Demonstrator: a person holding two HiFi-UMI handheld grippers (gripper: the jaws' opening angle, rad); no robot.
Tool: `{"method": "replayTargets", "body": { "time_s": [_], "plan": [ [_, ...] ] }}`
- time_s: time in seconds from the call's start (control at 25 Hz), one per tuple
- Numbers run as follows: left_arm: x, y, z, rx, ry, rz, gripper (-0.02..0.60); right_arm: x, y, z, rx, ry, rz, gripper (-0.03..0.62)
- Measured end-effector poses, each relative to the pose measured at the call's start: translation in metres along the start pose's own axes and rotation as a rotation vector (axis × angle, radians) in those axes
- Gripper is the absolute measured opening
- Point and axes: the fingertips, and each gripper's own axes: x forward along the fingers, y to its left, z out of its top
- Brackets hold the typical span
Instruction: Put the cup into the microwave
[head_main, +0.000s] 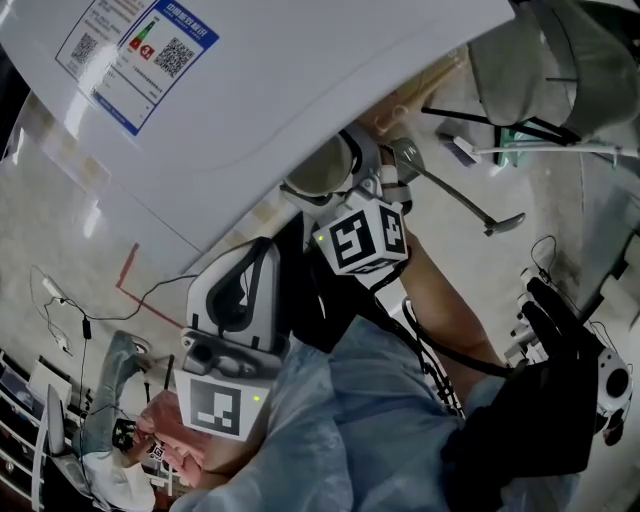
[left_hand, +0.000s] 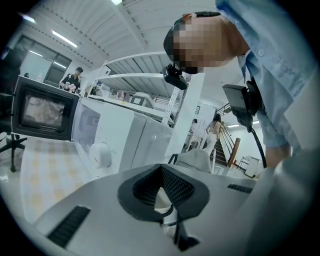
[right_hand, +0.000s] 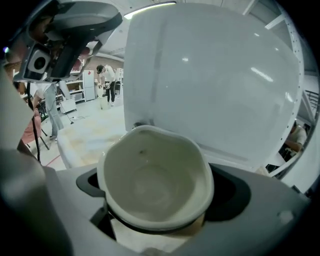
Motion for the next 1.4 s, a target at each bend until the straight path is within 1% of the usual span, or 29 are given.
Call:
{"method": "replayTargets", "body": {
  "time_s": [0.04,0.12,0.36,0.52,0.6,0.68,0.76,0.84,0.92,0.96,1.08,1.28,1.4],
  "plan": [
    [0.0,0.0,0.0,0.0,0.001,-0.001,0.005,0.0,0.001,0.0,-0.004,0.001,0.009,0.552],
    [-0.001,0.0,-0.001,-0.002,0.002,-0.001,0.005,0.001,0.004,-0.001,-0.029,0.001,0.052,0.554],
    [-0.004,0.005,0.002,0.006,-0.001,0.007,0.005,-0.003,0.013,0.002,-0.245,-0.049,0.216,0.555],
    [-0.007,0.008,0.002,-0.001,-0.005,0.017,0.005,-0.009,0.015,0.002,-0.317,-0.073,0.325,0.552],
    [-0.007,0.008,0.001,-0.005,-0.008,0.017,0.005,-0.009,0.014,0.002,-0.321,-0.075,0.328,0.537],
    [-0.006,0.008,0.0,-0.007,-0.008,0.018,0.005,-0.009,0.013,0.002,-0.298,-0.068,0.294,0.537],
    [-0.006,0.008,-0.001,-0.012,-0.005,0.016,0.005,-0.009,0.011,0.0,-0.242,-0.051,0.246,0.534],
    [-0.005,0.007,-0.001,-0.019,-0.003,0.013,0.005,-0.011,0.008,-0.003,-0.162,-0.039,0.204,0.526],
    [-0.003,0.004,-0.001,-0.017,-0.003,0.008,0.005,-0.012,0.006,-0.005,-0.104,-0.037,0.178,0.522],
    [-0.003,0.003,-0.001,-0.015,-0.003,0.007,0.005,-0.012,0.006,-0.005,-0.092,-0.04,0.17,0.518],
    [-0.001,0.0,-0.002,-0.012,0.0,0.005,0.005,-0.011,0.007,-0.006,-0.12,-0.062,0.184,0.523],
    [0.001,-0.005,-0.003,-0.013,0.005,0.0,0.005,-0.006,0.015,0.0,-0.254,-0.073,0.303,0.526],
    [0.001,-0.005,-0.004,-0.012,0.007,0.005,0.005,-0.005,0.015,0.003,-0.255,-0.095,0.301,0.54]
  ]
}}
